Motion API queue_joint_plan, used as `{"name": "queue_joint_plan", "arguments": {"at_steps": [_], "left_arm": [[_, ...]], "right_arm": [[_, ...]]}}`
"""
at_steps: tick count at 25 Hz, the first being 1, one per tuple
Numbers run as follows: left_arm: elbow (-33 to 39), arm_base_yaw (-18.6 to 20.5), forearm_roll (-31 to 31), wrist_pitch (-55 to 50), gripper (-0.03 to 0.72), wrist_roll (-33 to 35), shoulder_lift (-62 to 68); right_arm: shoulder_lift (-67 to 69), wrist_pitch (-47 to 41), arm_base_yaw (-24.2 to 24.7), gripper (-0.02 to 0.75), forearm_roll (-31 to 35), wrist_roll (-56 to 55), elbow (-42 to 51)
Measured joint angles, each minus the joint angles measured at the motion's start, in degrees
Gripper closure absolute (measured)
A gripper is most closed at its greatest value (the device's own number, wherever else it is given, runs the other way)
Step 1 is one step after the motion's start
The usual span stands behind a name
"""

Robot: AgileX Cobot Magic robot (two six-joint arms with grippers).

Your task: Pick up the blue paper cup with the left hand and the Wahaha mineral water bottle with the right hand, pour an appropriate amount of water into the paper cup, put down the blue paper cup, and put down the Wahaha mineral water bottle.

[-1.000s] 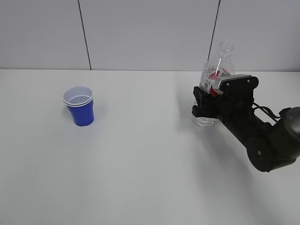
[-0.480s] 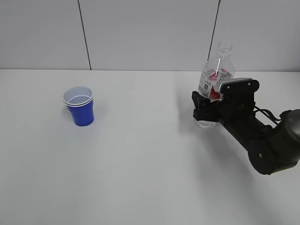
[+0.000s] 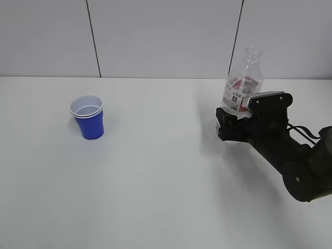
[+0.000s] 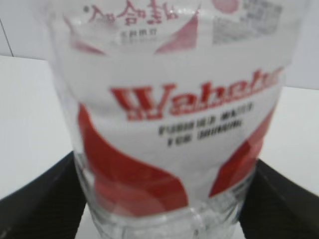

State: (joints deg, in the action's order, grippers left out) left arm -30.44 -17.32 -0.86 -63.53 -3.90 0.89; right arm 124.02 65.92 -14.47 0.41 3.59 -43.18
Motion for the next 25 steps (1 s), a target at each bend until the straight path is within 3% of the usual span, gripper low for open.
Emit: {"name": "queue_joint_plan", "arguments": {"at_steps": [25], "left_arm": [[0.0,0.0,0.0,0.1,0.208,0.0,0.0]], "right_arm": [[-2.0,-0.5,0.0,0.129,-1.2,1.1,3.0]]}}
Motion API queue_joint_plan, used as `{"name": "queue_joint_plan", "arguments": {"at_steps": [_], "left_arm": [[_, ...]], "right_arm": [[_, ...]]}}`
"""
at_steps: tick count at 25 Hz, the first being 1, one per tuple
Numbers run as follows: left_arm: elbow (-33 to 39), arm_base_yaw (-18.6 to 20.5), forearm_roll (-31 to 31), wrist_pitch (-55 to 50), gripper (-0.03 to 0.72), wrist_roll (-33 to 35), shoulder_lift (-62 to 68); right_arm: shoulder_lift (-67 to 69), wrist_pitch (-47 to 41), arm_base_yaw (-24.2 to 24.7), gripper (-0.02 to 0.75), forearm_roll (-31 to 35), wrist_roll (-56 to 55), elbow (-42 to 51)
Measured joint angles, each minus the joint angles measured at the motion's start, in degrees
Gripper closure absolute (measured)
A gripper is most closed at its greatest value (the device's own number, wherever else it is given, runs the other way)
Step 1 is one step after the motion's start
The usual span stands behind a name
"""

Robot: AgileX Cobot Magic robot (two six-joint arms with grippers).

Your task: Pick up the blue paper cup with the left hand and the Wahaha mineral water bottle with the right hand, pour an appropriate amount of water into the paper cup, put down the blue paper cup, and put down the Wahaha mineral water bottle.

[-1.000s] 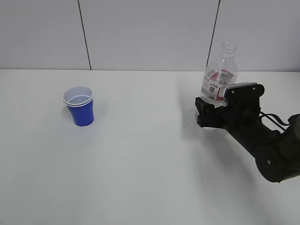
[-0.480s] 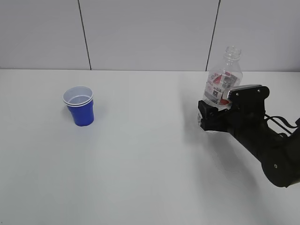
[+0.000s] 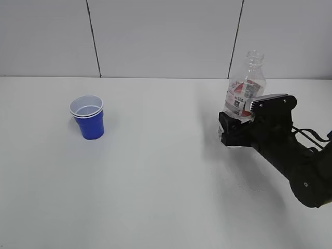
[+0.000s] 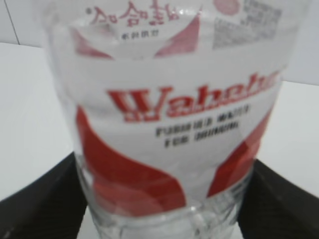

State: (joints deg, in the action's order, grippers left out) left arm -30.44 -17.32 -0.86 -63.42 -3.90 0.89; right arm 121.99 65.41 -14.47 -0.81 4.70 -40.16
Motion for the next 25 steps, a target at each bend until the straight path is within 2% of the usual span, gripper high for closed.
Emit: {"name": "queue_joint_plan", "arguments": {"at_steps": [3,7,25], "left_arm": [[0.0,0.0,0.0,0.0,0.208,0.0,0.0],[0.0,0.0,0.0,0.0,0.208,0.0,0.0],[0.0,0.0,0.0,0.0,0.208,0.0,0.0]], "right_arm": [[0.0,0.0,0.0,0.092,-0.8,0.0,0.0],[-0.1,0.0,0.0,0.078,-1.0,0.1,0.0],[-0.9,0.4,0.0,0.076,-1.1,0.2,4.5]]}}
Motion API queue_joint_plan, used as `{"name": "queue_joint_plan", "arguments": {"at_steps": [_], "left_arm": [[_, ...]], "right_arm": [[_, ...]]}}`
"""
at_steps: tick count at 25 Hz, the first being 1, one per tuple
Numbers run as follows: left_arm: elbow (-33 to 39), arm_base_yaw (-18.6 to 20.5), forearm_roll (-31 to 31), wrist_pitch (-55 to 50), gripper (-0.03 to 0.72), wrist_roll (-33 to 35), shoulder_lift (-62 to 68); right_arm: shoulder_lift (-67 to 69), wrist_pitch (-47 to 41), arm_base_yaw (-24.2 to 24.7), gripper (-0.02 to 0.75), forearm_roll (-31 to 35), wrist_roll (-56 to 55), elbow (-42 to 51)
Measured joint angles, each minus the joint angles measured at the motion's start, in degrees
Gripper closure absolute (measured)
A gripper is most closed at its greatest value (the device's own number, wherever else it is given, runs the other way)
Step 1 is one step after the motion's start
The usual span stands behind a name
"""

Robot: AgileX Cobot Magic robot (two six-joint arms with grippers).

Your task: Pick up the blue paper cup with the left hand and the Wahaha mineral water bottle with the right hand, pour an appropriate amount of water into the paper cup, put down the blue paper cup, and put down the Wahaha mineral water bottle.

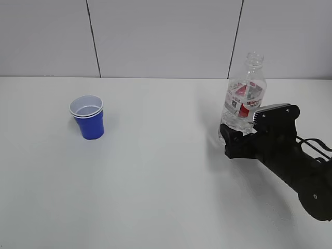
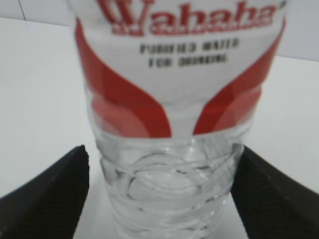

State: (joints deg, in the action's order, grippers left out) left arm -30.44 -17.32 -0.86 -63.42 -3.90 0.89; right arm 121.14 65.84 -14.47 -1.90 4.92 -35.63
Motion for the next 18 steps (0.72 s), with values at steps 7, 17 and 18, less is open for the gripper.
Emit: {"name": "queue_joint_plan", "arguments": {"at_steps": [7,17,18], "left_arm": [[0.0,0.0,0.0,0.0,0.208,0.0,0.0],[0.0,0.0,0.0,0.0,0.208,0.0,0.0],[0.0,0.0,0.0,0.0,0.208,0.0,0.0]], "right_arm": [[-4.5,-0.1,0.0,0.088,0.0,0.0,4.3],[-10.9,0.0,0.0,0.099,-0.6,0.0,11.6],[-11.8,0.0,0.0,0.101,-1.0,0.0,12.7]]}}
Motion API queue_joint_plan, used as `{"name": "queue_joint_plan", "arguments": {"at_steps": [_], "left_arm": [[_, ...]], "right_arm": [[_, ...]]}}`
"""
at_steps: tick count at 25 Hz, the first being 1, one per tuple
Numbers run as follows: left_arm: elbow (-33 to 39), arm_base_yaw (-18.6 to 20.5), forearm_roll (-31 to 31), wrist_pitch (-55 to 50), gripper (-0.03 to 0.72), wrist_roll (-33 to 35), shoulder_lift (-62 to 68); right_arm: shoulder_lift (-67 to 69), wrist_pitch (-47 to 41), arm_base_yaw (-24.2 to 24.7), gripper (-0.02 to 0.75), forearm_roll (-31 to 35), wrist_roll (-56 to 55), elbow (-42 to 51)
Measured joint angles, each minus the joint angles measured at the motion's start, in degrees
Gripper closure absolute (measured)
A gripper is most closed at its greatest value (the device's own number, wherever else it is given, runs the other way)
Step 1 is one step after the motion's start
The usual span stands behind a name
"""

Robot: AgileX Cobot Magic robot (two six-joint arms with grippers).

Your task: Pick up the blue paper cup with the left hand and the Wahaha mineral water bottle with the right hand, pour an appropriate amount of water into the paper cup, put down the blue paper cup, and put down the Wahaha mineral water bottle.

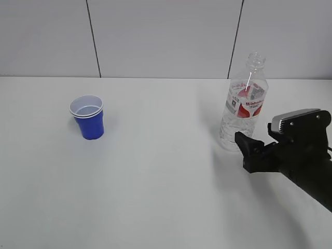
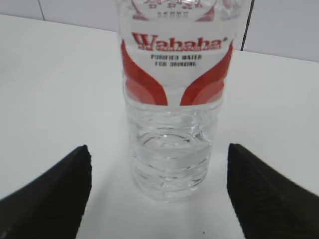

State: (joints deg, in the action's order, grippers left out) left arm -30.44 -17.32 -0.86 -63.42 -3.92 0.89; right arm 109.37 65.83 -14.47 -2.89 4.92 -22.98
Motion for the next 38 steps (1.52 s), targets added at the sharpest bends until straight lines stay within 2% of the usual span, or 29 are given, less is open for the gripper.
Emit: {"name": "queue_joint_plan", "arguments": {"at_steps": [12,15,25,38], "left_arm": [[0.0,0.0,0.0,0.0,0.208,0.0,0.0],[0.0,0.0,0.0,0.0,0.208,0.0,0.0],[0.0,0.0,0.0,0.0,0.208,0.0,0.0],[0.0,0.0,0.1,0.0,0.208,0.0,0.0]], "right_arm": [[-18.7,-0.2,0.0,0.127,-2.8,-2.2,8.8],[-24.2,-4.8,0.0,0.132,-2.8,-2.6,9.1],[-45.6,-29.3,0.0,0.142,-2.9,-2.8,8.8],[-78.0,-79.0,0.0,0.145,-2.9,-3.5,0.1]]}}
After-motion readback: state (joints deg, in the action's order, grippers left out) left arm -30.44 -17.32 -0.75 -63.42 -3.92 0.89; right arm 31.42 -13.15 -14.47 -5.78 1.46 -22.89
